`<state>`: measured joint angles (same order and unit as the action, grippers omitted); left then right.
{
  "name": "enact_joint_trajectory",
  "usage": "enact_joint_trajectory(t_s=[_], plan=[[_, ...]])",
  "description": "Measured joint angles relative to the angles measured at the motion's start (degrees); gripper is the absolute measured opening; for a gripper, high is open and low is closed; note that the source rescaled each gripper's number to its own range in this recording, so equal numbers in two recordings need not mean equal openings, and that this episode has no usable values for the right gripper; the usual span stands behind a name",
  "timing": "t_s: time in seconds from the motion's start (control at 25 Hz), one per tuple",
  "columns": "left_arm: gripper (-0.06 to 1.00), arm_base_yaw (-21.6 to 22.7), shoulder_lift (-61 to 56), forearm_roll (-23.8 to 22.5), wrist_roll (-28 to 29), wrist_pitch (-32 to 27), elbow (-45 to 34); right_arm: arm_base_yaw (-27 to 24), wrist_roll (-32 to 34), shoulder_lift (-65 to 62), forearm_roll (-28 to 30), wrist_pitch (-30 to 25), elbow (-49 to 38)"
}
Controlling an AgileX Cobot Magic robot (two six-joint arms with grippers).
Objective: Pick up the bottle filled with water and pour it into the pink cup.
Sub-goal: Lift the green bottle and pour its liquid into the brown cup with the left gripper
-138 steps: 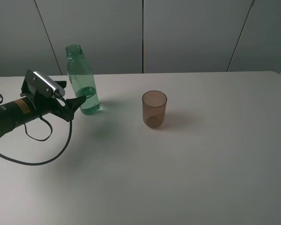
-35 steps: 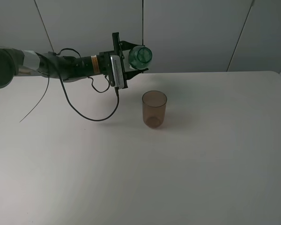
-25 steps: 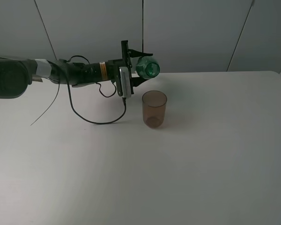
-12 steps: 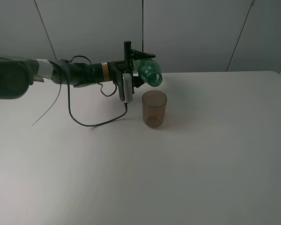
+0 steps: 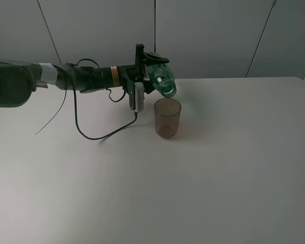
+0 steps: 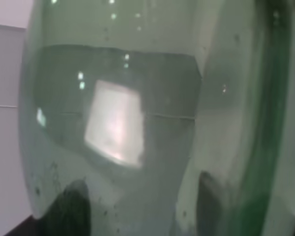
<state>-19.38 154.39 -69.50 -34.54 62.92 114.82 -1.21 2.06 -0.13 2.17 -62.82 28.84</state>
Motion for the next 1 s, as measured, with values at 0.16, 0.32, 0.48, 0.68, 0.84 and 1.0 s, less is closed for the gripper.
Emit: enact_joint_trajectory(t_s=[0.16,0.32,0.48,0.68,0.84,1.0], plan=[[0.01,0.0,0.0,-1.3,-0.7,-0.1,1.3,0.0,0.0,0.0,0.0,0.0,0.0],[0.01,-0.1,0.0,-2.1,-1.6,-0.1,1.7,0.0,0.0,0.0,0.0,0.0,0.0],[0.01,-0.1,0.0,-3.0,-2.5,-0.1,1.8,0.0,0.0,0.0,0.0,0.0,0.0],[0.01,-0.3,-0.8,-4.9,-2.8,-0.1,1.8,0.0,0.0,0.0,0.0,0.0,0.0],[0.01,-0.5,-1.7,-5.9,-3.6,-0.1,1.8,0.0,0.0,0.0,0.0,0.0,0.0],[0.01,-0.5,-2.7,-6.8,-4.6,-0.4,1.8,0.0,0.0,0.0,0.0,0.0,0.0]])
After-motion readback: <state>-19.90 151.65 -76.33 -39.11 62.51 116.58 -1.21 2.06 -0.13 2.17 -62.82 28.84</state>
